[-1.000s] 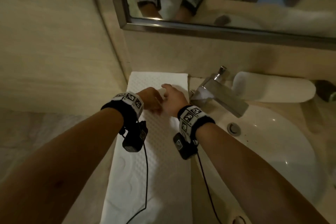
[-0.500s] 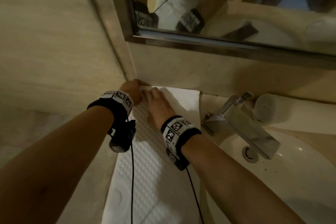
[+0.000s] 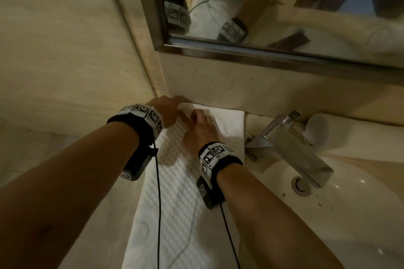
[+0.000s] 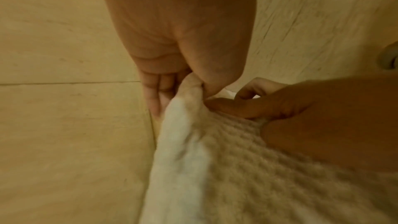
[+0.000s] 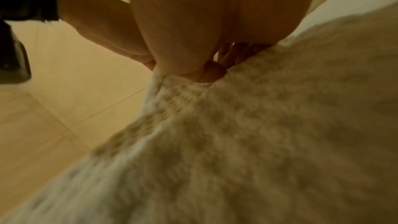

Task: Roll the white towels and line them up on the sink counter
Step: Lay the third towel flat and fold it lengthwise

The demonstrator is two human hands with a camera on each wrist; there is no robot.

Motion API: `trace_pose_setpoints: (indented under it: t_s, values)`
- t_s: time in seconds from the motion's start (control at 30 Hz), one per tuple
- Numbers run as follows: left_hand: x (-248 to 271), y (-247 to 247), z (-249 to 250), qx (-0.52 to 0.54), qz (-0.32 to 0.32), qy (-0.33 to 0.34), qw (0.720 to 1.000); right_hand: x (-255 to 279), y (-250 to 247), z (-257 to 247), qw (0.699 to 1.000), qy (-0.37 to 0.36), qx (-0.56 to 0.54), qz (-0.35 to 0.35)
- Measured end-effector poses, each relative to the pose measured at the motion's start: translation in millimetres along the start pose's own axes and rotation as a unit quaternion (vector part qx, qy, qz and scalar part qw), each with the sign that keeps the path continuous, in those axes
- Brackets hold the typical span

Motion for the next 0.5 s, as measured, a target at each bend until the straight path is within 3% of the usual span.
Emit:
trace_pose_setpoints:
  t_s: [0.13, 0.27, 0.33, 0.4, 0.5]
  values:
    - [8.1, -7.4, -1.7, -0.004, -0.021, -0.050, 0.999, 0.0, -1.9, 4.1, 0.999, 0.019, 0.035, 0.030]
    - [10.6, 19.5, -6.3, -0.074, -0.163, -0.052, 0.982, -9.2, -0.3, 12.7, 0.996, 0.056, 0.056, -0.028]
    - [13.5, 22.7, -16.8, -0.090, -0.190, -0.065, 0.975, -7.1, 1.2, 14.5, 0.996, 0.064, 0.046, -0.037]
    - [25.6, 10.6, -14.7, -0.088, -0.184, -0.056, 0.977, -3.1, 1.4, 13.3, 0.997, 0.067, 0.037, -0.019]
    - [25.3, -5.2, -15.9, -0.071, -0.105, -0.041, 0.991, 1.0, -3.9, 11.8, 0.997, 0.071, 0.001, 0.011]
Point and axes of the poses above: each hand's wrist, its own x-axis away from the middle knuckle, its own y-axis out of the palm, z = x × y, the point moved 10 cm from there along -x, towards the middle knuckle, and after that the axes turned 6 degrees about -x, right-handed, at the moved point
